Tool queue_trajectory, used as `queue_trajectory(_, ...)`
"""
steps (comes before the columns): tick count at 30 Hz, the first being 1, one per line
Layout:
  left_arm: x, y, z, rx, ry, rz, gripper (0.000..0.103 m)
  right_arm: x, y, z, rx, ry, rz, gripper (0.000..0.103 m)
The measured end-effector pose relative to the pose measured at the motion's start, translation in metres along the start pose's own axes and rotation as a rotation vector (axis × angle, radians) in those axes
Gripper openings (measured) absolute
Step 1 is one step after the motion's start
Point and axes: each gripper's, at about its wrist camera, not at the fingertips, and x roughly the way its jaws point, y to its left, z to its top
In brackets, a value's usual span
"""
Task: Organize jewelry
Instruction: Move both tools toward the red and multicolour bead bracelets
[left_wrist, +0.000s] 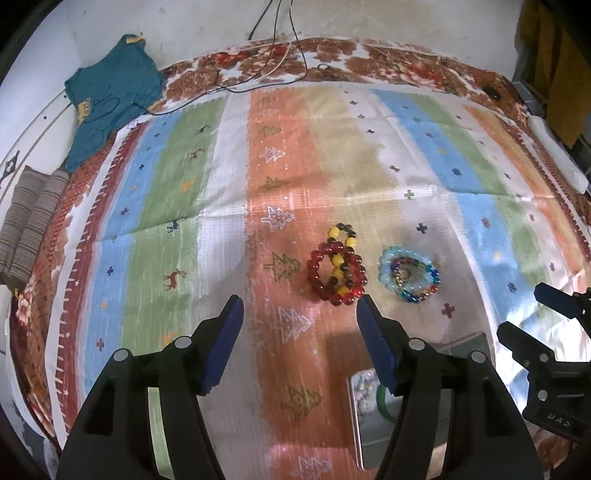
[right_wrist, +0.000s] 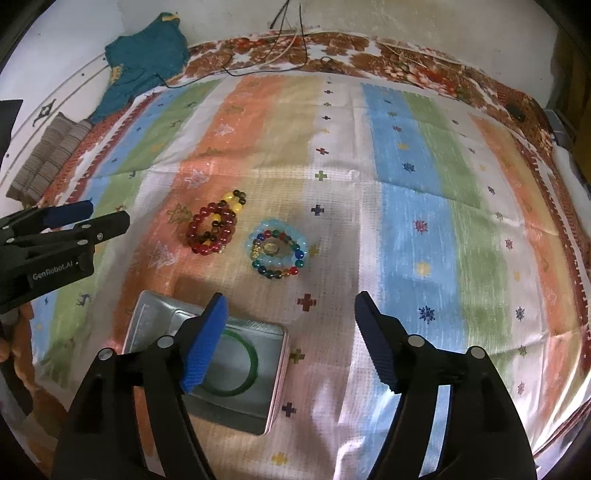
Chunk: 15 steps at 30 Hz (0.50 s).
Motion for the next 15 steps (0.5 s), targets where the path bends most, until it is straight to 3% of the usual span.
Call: queue_trajectory(15,0.03,0.004,0.016,-0.005,0.056,0.011,0.071,0.031,-0.009,0.021,0.033,0.051,-0.001,0.074)
